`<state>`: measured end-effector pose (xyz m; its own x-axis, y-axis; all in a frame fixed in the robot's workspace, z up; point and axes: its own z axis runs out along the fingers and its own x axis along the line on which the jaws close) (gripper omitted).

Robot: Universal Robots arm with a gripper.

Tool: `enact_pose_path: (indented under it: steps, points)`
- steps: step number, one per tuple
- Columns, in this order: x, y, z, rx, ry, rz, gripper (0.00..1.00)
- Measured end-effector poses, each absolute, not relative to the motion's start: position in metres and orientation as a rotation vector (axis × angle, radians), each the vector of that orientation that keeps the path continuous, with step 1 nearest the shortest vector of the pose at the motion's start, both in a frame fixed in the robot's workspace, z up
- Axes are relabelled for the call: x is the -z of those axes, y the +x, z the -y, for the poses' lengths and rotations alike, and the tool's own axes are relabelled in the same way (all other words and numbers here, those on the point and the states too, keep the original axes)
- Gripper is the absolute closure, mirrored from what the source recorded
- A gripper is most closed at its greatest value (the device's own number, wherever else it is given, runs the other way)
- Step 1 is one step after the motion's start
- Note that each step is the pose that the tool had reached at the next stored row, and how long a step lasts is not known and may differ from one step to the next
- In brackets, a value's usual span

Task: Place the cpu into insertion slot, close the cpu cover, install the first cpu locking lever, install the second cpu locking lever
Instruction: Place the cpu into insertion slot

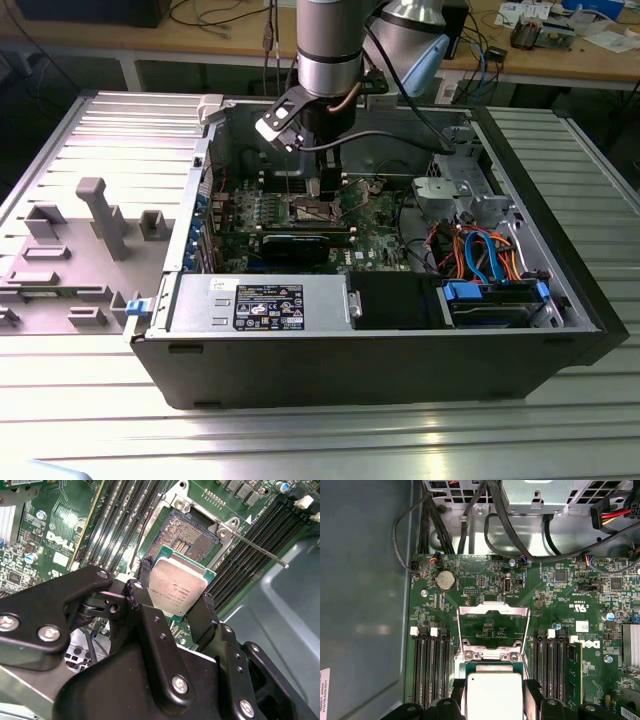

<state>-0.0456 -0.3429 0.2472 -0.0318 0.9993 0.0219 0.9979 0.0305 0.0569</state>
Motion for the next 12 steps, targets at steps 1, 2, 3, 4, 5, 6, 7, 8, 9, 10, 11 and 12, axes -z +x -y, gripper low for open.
enact_pose_path:
  steps: [1, 2, 3, 4, 5, 6, 7, 8, 9, 10, 11, 12]
  points:
    - [-0.2471, -0.0455, 0.3429, -0.088, 2.169, -2.238, 0.45]
    - [-0.247, -0.0455, 0.3429, -0.088, 2.169, -2.238, 0.45]
    - [-0.247, -0.0455, 0.3429, -0.088, 2.169, -2.238, 0.45]
    - [-0.2468, -0.0455, 0.3429, -0.088, 2.169, -2.238, 0.45]
    - [-0.2468, -0.0456, 0.3429, -0.088, 2.169, -2.238, 0.45]
    - [-0.2467, -0.0458, 0.3429, -0.088, 2.169, -2.238, 0.45]
    - [-0.2467, -0.0458, 0.3429, -0.088, 2.169, -2.238, 0.45]
    - [-0.2467, -0.0459, 0.3428, -0.088, 2.169, -2.238, 0.45]
    - [-0.2467, -0.046, 0.3428, -0.088, 2.169, -2.238, 0.45]
    - [-0.2467, -0.046, 0.3428, -0.088, 2.169, -2.238, 0.45]
    - [-0.2467, -0.0461, 0.3428, -0.088, 2.169, -2.238, 0.45]
    - [-0.2467, -0.0461, 0.3428, -0.088, 2.169, -2.238, 0.45]
